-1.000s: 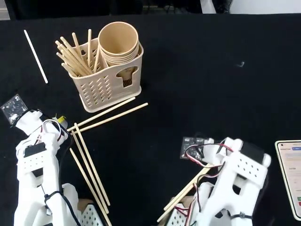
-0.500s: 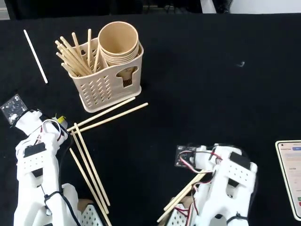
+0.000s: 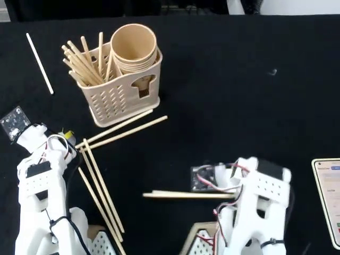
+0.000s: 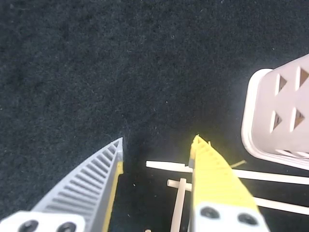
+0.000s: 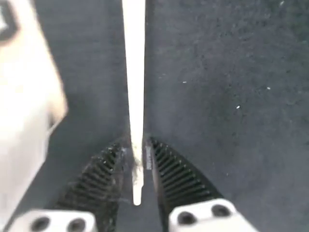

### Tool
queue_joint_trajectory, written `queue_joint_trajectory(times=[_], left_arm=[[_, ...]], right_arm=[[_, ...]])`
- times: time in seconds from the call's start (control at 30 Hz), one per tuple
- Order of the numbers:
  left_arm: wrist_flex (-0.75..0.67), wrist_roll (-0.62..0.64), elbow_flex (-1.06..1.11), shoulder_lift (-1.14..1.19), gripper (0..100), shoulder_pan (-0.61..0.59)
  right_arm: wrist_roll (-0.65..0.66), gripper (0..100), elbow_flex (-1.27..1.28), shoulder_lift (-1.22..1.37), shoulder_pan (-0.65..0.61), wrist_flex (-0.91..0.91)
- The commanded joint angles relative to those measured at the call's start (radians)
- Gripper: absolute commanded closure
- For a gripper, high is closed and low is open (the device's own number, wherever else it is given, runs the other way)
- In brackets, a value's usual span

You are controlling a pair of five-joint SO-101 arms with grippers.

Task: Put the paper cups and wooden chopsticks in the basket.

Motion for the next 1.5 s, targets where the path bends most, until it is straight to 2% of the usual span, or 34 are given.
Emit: queue_joint_trajectory(times=[0.0, 0.17, 0.27, 0.33, 0.43, 0.5, 0.63, 0.73, 0.83, 1.0, 1.13, 1.23, 1.37, 1.4, 1.47], left_arm=[[-0.015, 0.002, -0.012, -0.018, 77, -0.008], [-0.015, 0.002, -0.012, -0.018, 77, -0.008], [-0.015, 0.002, -0.010, -0.018, 77, -0.008], [-0.015, 0.002, -0.010, -0.018, 77, -0.010], [-0.015, 0.002, -0.010, -0.018, 77, -0.010], [-0.015, 0.002, -0.010, -0.018, 77, -0.010], [-0.015, 0.002, -0.012, -0.018, 77, -0.010], [-0.015, 0.002, -0.012, -0.018, 77, -0.010], [-0.015, 0.002, -0.012, -0.018, 77, -0.010], [-0.015, 0.002, -0.010, -0.018, 77, -0.010], [-0.012, 0.002, -0.010, -0.018, 77, -0.010], [-0.011, 0.002, -0.010, -0.018, 77, -0.010], [-0.009, 0.002, -0.012, -0.018, 77, -0.010], [-0.009, 0.002, -0.012, -0.018, 77, -0.010], [-0.009, 0.002, -0.012, -0.018, 77, -0.010]], right_arm=[[-0.063, 98.8, -0.139, -0.021, -0.048, 0.110], [-0.347, 98.8, -0.102, -0.019, -0.264, 0.020], [-0.586, 98.8, -0.038, -0.015, -0.417, -0.170], [-0.672, 98.8, -0.005, 0.018, -0.476, -0.258], [-0.756, 98.0, -0.028, 0.128, -0.516, -0.296], [-0.821, 91.7, -0.093, 0.231, -0.517, -0.290], [-0.997, 71.2, -0.282, 0.472, -0.525, -0.239], [-1.016, 64.4, -0.455, 0.625, -0.603, -0.133], [-1.062, 64.5, -0.605, 0.742, -0.715, -0.054], [-1.201, 64.5, -0.746, 0.891, -0.899, -0.060], [-1.234, 65.1, -0.812, 1.003, -0.951, -0.104], [-1.234, 74.4, -0.855, 1.093, -0.950, -0.127], [-1.234, 96.5, -0.898, 1.176, -0.950, -0.123], [-1.235, 99.4, -0.905, 1.179, -0.950, -0.120], [-1.260, 98.2, -0.914, 1.168, -0.944, -0.118]])
